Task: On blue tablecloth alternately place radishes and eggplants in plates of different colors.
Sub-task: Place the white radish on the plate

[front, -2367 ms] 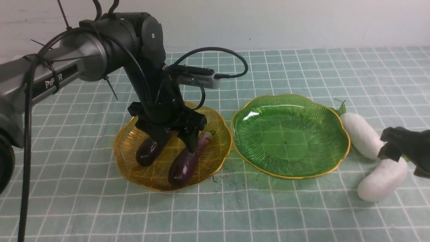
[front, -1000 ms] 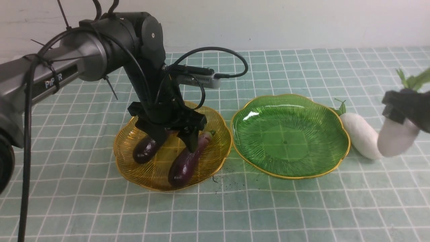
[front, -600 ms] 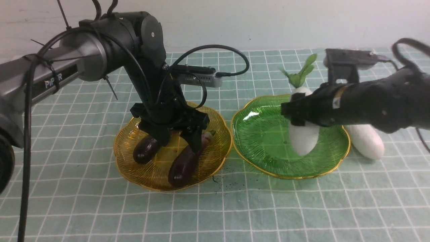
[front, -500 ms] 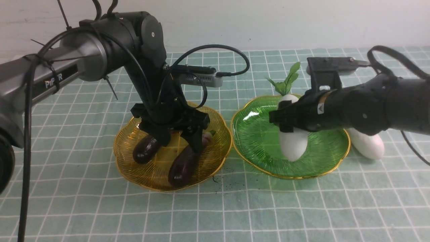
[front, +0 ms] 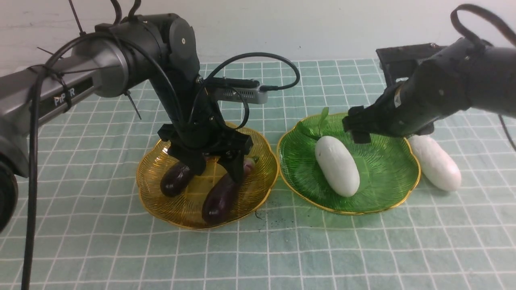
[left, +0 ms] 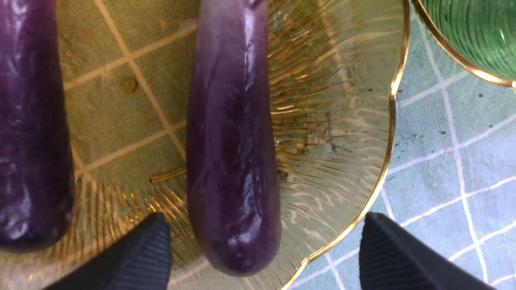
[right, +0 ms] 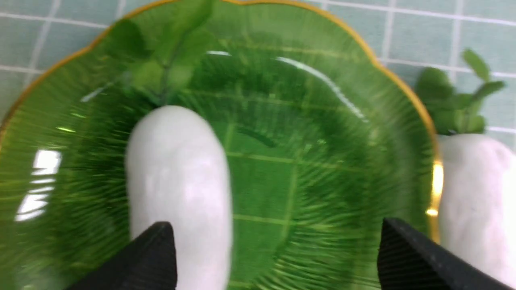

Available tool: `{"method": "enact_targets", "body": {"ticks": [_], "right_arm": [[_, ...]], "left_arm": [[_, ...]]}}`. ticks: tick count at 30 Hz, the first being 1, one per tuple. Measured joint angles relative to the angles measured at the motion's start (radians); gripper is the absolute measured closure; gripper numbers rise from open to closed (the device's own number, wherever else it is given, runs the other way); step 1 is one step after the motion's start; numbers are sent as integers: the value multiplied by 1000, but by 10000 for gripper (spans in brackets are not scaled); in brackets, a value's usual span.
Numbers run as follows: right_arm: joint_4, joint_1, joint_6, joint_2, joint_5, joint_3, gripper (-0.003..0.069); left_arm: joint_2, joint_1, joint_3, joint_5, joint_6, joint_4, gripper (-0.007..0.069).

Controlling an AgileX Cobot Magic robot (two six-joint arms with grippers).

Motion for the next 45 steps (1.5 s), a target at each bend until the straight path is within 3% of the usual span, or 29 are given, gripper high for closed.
{"method": "enact_targets", "body": {"ticks": [12,29,45], "right_arm": [[-35,-209,-19,86,229,-53,95],[-30,-219,-114,195,233,-61,111],[-39,-219,-305,258,179,-64,135]], "left_arm": [[0,0,0,-1,0,0,62],[0,0,0,-1,0,0,62],[0,0,0,-4,0,0,62]]}}
